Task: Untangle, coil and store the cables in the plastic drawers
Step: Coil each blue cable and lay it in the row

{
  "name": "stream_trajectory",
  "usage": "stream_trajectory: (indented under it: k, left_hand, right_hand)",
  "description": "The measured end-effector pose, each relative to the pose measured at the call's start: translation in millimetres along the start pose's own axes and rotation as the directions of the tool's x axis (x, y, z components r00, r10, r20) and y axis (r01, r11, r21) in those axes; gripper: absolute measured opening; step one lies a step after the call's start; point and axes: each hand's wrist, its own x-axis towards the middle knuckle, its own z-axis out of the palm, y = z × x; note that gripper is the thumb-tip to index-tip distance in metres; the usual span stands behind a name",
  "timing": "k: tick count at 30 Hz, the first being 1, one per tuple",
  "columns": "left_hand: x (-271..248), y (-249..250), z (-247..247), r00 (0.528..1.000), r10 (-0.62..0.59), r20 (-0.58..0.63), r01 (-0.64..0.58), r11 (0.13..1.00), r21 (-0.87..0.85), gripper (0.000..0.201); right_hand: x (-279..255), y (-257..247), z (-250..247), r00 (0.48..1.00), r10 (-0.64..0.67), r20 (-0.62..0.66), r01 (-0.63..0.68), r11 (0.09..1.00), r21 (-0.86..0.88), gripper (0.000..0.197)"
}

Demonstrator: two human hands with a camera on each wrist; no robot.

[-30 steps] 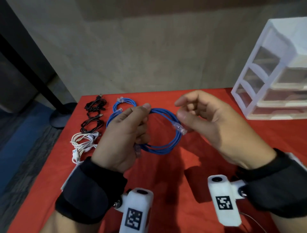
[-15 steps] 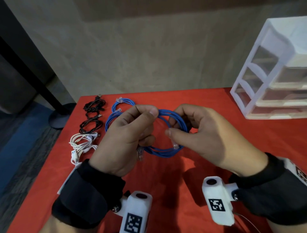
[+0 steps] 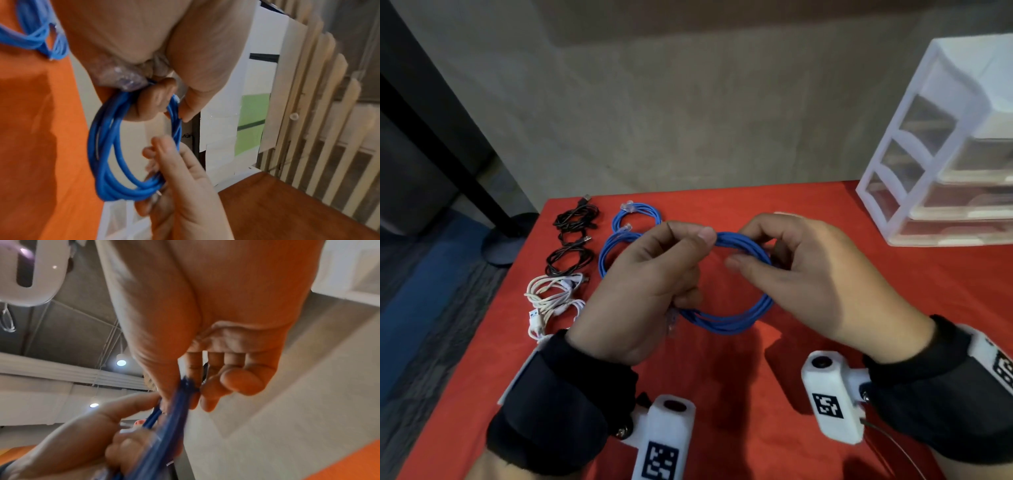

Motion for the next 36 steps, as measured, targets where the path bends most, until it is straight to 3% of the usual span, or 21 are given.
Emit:
stream_trajectory:
  k: [7, 11, 15, 17, 18, 20, 23, 28, 32, 36]
  left_hand:
    - [6, 3, -10, 0.998, 0.024, -0.059, -0.027, 0.999, -0.039, 0.015]
    - [12, -5, -15, 0.996, -0.02, -0.088, 0.017, 0.999, -0.033, 0.008]
    - [12, -6, -26, 0.994, 0.002, -0.111, 0.009, 0.995, 0.1, 0.01]
    - [13, -3, -48, 0.979, 0.159, -0.124, -0.091, 0.897, 0.433, 0.01]
    - [14, 0, -62, 0.968, 0.233, -0.097, -0.129, 0.789, 0.601, 0.014]
    - [13, 7, -87, 0.957, 0.279, -0.076, -0.119, 0.619, 0.776, 0.019]
    - [10, 15, -114, 0.951, 0.289, -0.111, -0.065, 0.538, 0.84, 0.021]
    - [6, 17, -133, 0.972, 0.215, -0.099, 0.044, 0.25, 0.967, 0.007]
    - [10, 14, -138, 0.973, 0.186, -0.135, 0.105, 0.164, 0.981, 0.018]
    - [15, 11, -143, 0.965, 0.209, -0.158, 0.127, 0.156, 0.98, 0.026]
  right_hand:
    - [-2, 3, -6, 0.998, -0.052, -0.02, 0.051, 0.996, -0.072, 0.035]
    - [3, 13, 6, 0.998, 0.047, 0.045, -0.056, 0.969, 0.241, 0.018]
    - [9, 19, 18, 0.99, 0.115, 0.08, -0.135, 0.932, 0.336, 0.016]
    - [17, 18, 26, 0.983, 0.149, 0.111, -0.18, 0.913, 0.366, 0.013]
    - [22, 17, 32, 0.98, 0.155, 0.123, -0.189, 0.917, 0.352, 0.011]
    - [35, 14, 48, 0.973, 0.165, 0.16, -0.21, 0.919, 0.332, 0.008]
    - [56, 7, 77, 0.948, 0.176, 0.265, -0.254, 0.92, 0.298, 0.01]
    - [83, 4, 116, 0.886, 0.237, 0.399, -0.337, 0.919, 0.204, 0.009]
    - [92, 6, 136, 0.883, 0.263, 0.389, -0.341, 0.929, 0.144, 0.017]
    - [92, 5, 140, 0.884, 0.273, 0.379, -0.345, 0.929, 0.137, 0.015]
